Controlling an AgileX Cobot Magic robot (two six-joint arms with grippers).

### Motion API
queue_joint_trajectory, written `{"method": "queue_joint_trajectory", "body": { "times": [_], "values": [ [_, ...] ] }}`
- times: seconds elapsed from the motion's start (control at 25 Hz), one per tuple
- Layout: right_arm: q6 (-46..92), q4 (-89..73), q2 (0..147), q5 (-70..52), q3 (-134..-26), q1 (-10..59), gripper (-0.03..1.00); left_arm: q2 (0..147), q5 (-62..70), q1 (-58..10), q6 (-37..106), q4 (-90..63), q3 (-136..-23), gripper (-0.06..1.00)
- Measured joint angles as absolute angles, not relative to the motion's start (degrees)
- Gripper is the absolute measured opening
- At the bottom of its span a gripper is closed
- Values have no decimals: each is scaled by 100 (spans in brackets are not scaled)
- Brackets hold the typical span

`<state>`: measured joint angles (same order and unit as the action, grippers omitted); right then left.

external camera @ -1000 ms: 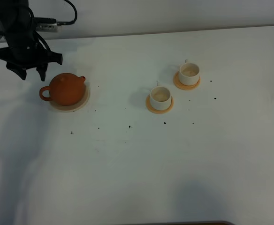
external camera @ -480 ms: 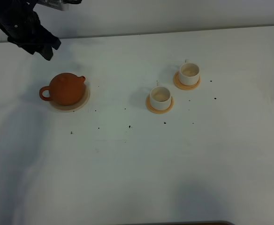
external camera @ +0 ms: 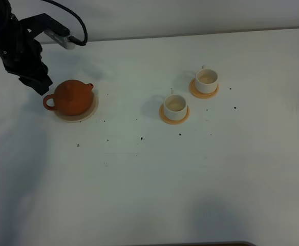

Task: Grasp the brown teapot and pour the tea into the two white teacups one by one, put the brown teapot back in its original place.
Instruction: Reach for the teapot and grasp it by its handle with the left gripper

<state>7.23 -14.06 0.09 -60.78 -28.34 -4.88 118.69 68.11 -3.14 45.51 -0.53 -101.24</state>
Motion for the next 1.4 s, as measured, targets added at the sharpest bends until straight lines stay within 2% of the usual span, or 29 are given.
{"method": "queue_joint_trajectory", "body": {
  "times": [0.2, 0.48, 0.72, 0.84, 1.12, 1.4],
  "values": [
    [723, -1406, 9, -6074, -2834, -488, 24, 11586, 6811, -314, 5174, 377, -9710, 26],
    [723, -1406, 9, -6074, -2834, -488, 24, 11877, 6811, -314, 5812, 776, -9679, 25],
    [723, -1406, 9, -6074, -2834, -488, 24, 12101, 6811, -358, 5547, 1008, -9679, 25],
    [723, -1406, 9, -6074, -2834, -488, 24, 12140, 6798, -412, 5468, 1031, -9679, 28],
    [723, -1406, 9, -6074, -2834, -488, 24, 12152, 6442, -462, 5173, 1024, -9679, 45],
    [723, -1406, 9, -6074, -2834, -488, 24, 12298, 6171, -497, 5071, 1055, -9679, 47]
  ]
}}
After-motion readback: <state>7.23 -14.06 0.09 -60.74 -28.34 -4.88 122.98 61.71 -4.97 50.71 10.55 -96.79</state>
